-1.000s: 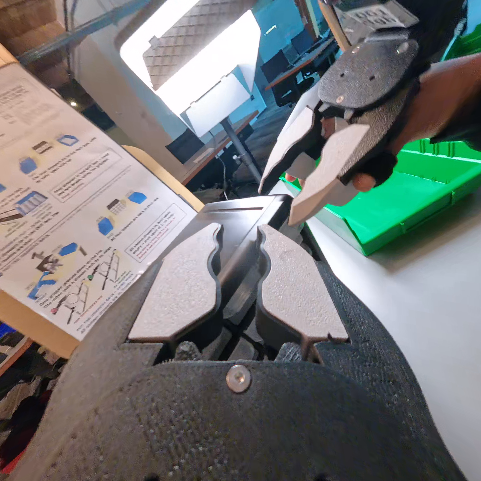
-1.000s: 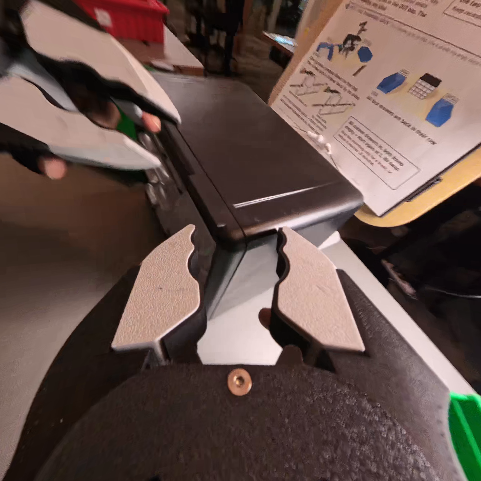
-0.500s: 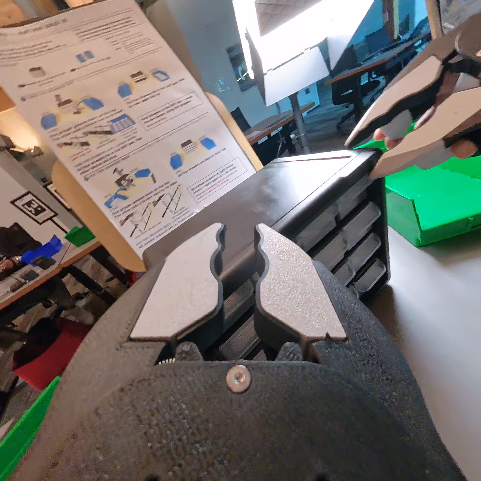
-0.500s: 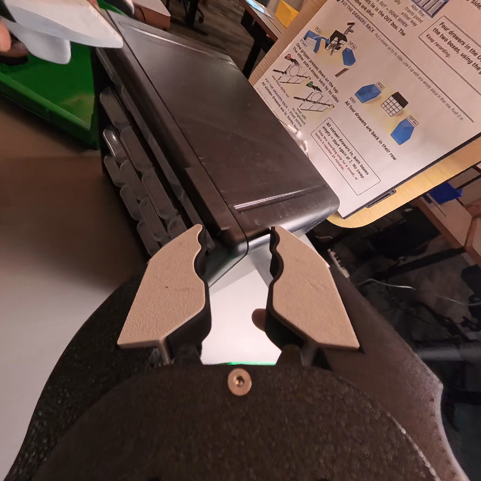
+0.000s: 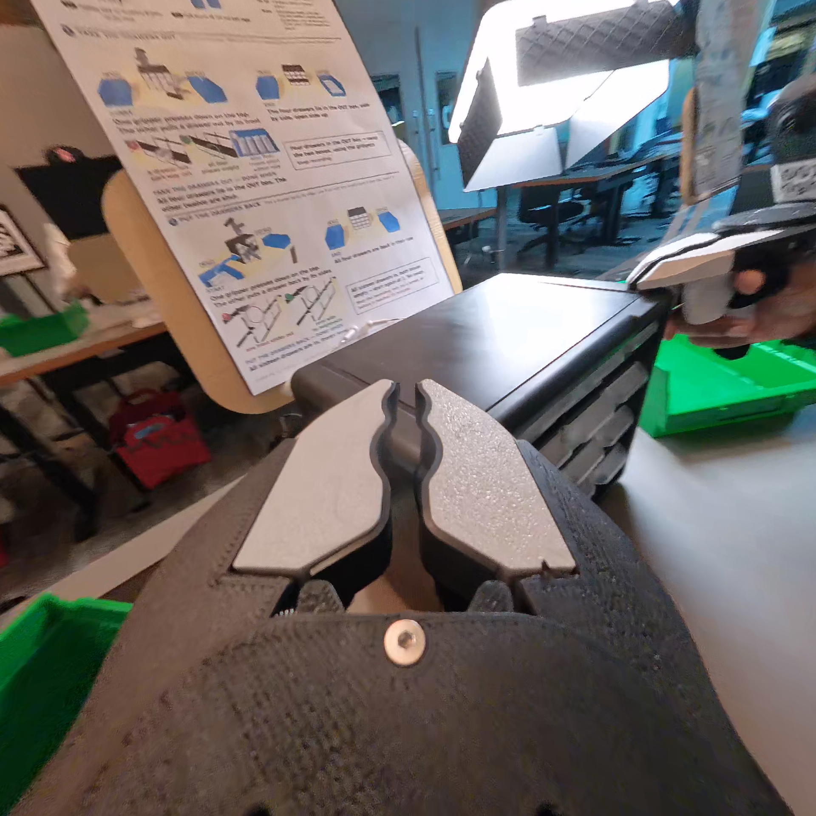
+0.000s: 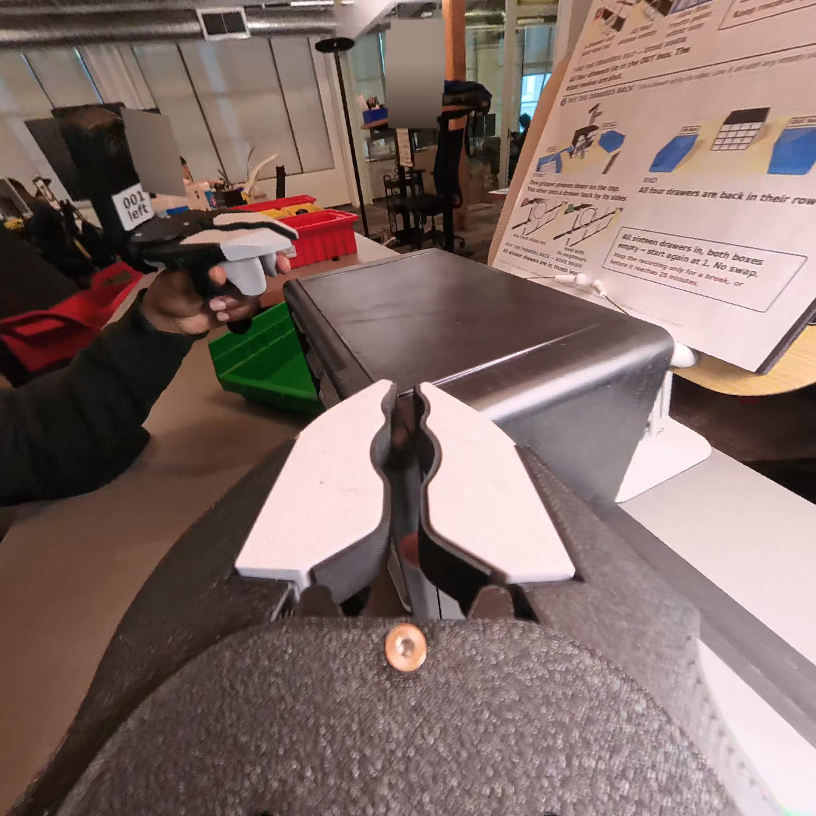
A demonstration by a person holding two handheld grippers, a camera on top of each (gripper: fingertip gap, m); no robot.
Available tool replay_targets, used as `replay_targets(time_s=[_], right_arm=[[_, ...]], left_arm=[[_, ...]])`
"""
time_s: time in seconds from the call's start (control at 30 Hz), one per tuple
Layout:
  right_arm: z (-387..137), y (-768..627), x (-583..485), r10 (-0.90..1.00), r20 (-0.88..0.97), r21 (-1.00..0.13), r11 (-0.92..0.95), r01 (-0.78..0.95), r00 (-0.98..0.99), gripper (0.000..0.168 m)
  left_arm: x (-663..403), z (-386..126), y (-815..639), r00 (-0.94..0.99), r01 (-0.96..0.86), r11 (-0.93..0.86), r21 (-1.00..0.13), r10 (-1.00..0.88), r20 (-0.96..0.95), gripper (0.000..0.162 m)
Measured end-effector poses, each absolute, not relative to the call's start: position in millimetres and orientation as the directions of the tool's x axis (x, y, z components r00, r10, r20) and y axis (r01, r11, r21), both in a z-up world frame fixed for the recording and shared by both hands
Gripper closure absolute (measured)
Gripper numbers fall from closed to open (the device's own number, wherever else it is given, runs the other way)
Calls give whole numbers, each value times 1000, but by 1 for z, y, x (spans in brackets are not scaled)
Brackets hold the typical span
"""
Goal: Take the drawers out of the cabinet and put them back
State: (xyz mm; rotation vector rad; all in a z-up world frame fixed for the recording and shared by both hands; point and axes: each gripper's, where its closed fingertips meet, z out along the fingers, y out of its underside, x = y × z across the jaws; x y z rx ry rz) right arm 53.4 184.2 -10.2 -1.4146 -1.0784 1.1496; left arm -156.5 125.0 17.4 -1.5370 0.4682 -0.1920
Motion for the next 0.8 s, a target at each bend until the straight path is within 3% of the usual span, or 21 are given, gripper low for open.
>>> replay_targets(time_s=[0.03, 0.37, 0.8], right_arm=[[-10, 185, 54, 979, -123, -990, -132, 46, 163, 163], [-10, 188, 49, 969, -124, -992, -129, 12, 214, 168], [-11, 187, 49, 963, -53, -995, -72, 63, 264, 166]], left_arm=[[-156, 18, 127, 888, -145, 27, -989, -437, -142, 157], [-148, 3, 143, 758, -26, -98, -995, -651, 44, 162], [-153, -12, 147, 801, -88, -92, -992, -599, -16, 162]])
